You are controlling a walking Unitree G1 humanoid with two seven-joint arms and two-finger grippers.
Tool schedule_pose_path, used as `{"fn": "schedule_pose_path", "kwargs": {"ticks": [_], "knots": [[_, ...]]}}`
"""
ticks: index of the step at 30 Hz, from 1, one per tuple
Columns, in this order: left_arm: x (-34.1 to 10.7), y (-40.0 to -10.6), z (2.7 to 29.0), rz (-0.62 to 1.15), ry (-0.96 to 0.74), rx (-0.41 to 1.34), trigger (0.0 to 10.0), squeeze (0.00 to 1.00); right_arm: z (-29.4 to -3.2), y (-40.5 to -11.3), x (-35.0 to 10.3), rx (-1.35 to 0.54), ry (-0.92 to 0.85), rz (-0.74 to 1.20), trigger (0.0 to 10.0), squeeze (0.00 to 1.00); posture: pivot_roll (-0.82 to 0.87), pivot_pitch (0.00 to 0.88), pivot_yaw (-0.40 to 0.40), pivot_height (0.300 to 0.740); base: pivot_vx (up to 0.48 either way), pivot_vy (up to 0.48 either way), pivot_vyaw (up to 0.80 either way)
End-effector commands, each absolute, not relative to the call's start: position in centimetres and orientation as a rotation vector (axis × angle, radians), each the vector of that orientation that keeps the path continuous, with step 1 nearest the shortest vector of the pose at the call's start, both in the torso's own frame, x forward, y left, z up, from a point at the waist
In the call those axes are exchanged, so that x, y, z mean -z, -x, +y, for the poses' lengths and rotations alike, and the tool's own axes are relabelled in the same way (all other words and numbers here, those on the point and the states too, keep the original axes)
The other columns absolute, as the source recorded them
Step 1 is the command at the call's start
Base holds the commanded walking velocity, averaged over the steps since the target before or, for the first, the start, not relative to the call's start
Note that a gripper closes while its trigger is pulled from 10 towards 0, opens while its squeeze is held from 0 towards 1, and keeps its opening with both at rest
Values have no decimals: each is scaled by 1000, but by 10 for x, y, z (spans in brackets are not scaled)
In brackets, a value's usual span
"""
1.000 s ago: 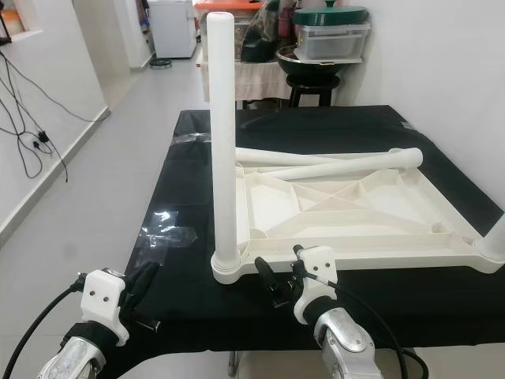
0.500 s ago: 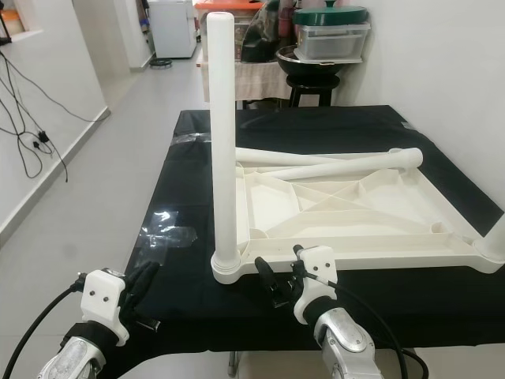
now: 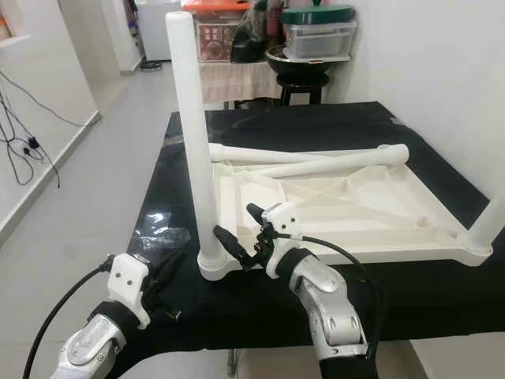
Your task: Building children table
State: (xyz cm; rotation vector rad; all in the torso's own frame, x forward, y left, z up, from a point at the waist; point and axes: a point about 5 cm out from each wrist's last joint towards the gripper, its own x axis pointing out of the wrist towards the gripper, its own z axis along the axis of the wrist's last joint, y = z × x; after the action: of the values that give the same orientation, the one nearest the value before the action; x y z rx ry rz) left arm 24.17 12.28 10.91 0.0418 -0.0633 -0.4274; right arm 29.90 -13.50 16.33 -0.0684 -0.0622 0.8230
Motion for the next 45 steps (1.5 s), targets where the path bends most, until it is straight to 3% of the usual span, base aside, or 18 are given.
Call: {"fn": "schedule_pose_path", "kwargs": {"ticks": [1,12,23,24,25,33,40,42,43,44,45], "knots": [[-106,-243,125,-47,-48,428,10000,0,-131,-301,-163,-892,69,-55,10000,0,27,0,13,740,0,0,0],[-107,-242,125,-53,-47,431,10000,0,-121,-321,-167,-1116,189,-13,10000,0,50,0,1,740,0,0,0],[-108,-222,130,-40,-39,423,10000,0,-99,-349,-169,-1174,121,25,10000,0,92,0,-14,740,0,0,0],[-107,-219,129,-36,-36,425,10000,0,-99,-352,-169,-1190,93,30,5333,0,99,0,-19,740,0,0,0],[-107,-217,129,-34,-30,426,10000,0,-99,-353,-169,-1210,66,40,0,0,103,0,-24,740,0,0,0],[-106,-215,126,-32,-19,428,10000,0,-110,-355,-165,-1222,54,74,0,0,98,0,-30,740,0,0,0],[-106,-214,122,-31,2,450,10000,0,-145,-347,-159,-1148,82,76,0,0,55,0,-24,740,0,0,0],[-106,-215,122,-33,5,460,10000,0,-154,-340,-156,-1096,120,76,0,0,38,0,-19,740,0,0,0],[-107,-216,123,-34,7,467,10000,0,-159,-335,-150,-989,150,99,0,0,29,0,-21,740,0,0,0],[-109,-217,123,-36,5,476,10000,0,-159,-331,-140,-721,167,127,0,0,15,0,-17,740,0,0,0],[-109,-217,123,-36,5,476,10000,0,-159,-331,-140,-721,167,127,0,0,15,0,-17,740,0,0,0]]}}
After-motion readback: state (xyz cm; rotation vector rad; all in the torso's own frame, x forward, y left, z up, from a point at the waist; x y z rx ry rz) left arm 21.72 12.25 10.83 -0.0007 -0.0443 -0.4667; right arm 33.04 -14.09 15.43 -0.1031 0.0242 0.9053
